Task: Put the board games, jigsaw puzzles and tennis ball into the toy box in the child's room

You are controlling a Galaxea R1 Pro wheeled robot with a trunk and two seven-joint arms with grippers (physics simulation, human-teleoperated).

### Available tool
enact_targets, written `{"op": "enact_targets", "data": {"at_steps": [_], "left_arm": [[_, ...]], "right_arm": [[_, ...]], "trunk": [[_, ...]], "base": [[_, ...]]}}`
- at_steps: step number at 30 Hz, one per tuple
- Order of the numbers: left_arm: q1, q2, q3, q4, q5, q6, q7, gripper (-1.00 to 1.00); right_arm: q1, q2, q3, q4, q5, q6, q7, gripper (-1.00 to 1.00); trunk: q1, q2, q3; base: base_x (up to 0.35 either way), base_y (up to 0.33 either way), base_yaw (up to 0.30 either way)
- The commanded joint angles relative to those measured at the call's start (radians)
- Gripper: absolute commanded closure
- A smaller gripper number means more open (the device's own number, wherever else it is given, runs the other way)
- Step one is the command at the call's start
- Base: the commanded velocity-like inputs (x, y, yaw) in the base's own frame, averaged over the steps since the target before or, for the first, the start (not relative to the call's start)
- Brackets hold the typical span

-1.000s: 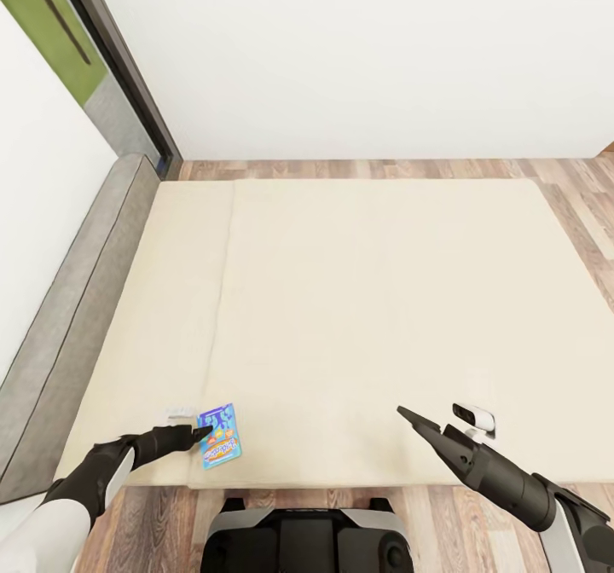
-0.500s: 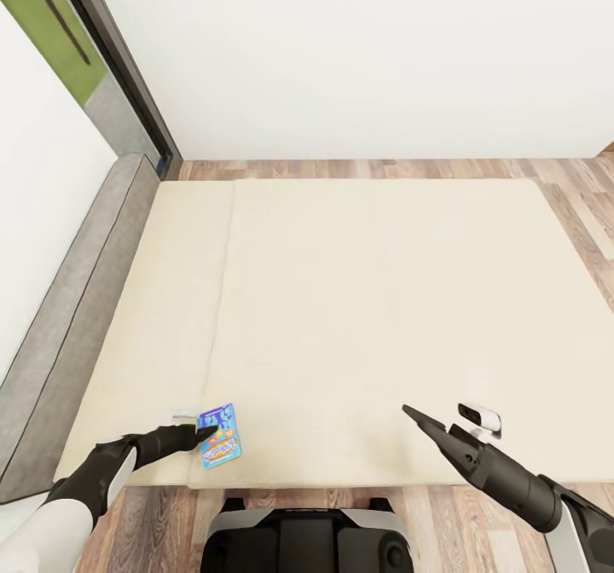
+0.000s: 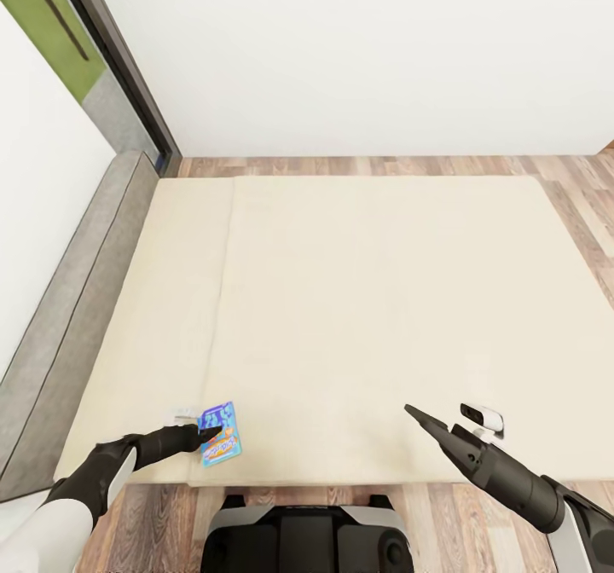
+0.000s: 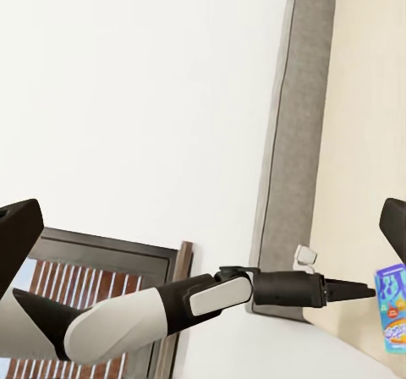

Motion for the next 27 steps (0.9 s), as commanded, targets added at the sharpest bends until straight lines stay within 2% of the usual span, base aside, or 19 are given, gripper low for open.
{"op": "enact_targets", "data": {"at_steps": [1,27], "left_arm": [[0.000,-0.001,0.008,-0.001,-0.008,0.008,-0.008,-1.00],[0.000,0.006,0.010,-0.003,-0.008,0.007,-0.005,-1.00]], "right_arm": [[0.000,0.000,0.000,0.000,-0.003,0.008,0.001,-1.00],[0.000,0.001,0.001,0.000,-0.003,0.008,0.000,-1.00]], "trunk": [[0.000,-0.002,-0.003],[0.000,-0.002,-0.041]], "base": [[0.000,0.000,0.000],[0.000,0.000,0.000]]}}
